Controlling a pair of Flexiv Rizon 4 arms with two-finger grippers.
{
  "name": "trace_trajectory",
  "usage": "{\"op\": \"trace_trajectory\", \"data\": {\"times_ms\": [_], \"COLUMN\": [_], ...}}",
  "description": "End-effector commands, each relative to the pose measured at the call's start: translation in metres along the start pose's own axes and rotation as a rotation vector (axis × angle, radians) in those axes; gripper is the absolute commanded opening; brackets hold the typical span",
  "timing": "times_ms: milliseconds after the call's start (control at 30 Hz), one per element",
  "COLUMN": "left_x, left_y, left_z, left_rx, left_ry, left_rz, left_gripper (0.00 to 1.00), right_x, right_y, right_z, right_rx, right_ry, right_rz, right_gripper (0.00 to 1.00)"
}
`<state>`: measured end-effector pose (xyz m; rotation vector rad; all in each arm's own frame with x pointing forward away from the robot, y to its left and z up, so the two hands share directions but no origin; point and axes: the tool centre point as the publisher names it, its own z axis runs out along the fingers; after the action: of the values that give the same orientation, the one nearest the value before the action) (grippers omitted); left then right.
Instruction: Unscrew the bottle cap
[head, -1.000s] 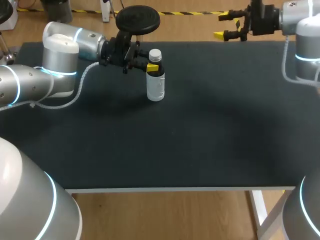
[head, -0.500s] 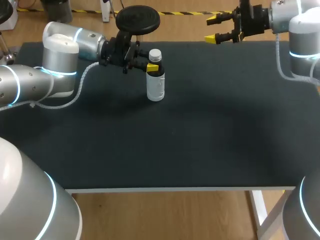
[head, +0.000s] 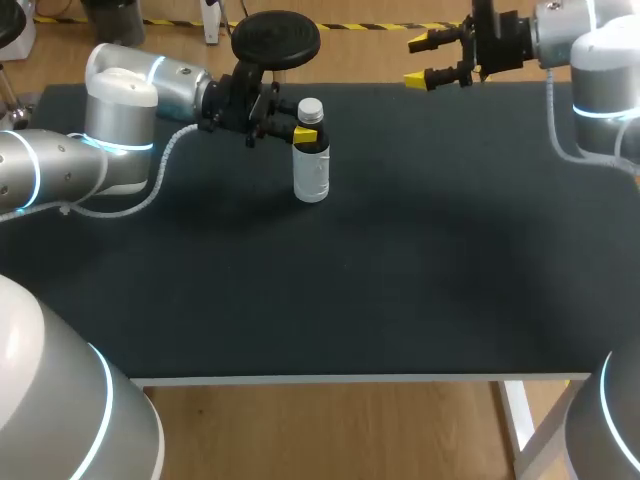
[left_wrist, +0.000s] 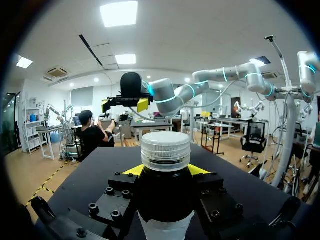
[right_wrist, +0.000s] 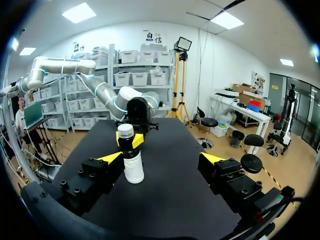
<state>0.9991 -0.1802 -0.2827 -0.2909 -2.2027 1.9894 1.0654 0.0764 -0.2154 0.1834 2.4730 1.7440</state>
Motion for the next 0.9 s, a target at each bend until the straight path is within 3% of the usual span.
{"op": "trace_trajectory", "data": {"times_ms": [33, 367, 900], "left_x": [-0.001, -0.001, -0.001], "left_y": [0.000, 0.000, 0.000], "left_z": [-0.001, -0.001, -0.001], "left_rx": [0.001, 0.001, 0.001], "left_ry": [0.005, 0.005, 0.005], "left_rz": [0.000, 0.000, 0.000], "left_gripper": [0.00, 0.00, 0.00], "right_x": [0.000, -0.006, 0.002], "right_y": [0.000, -0.001, 0.003], "right_z": [-0.001, 0.007, 0.053], "right_rx": [0.003, -0.017, -0.060], "right_ry": [0.002, 0.009, 0.021], "right_rz": [0.000, -0.012, -0.022], "right_gripper": [1.00, 1.00, 1.00]}}
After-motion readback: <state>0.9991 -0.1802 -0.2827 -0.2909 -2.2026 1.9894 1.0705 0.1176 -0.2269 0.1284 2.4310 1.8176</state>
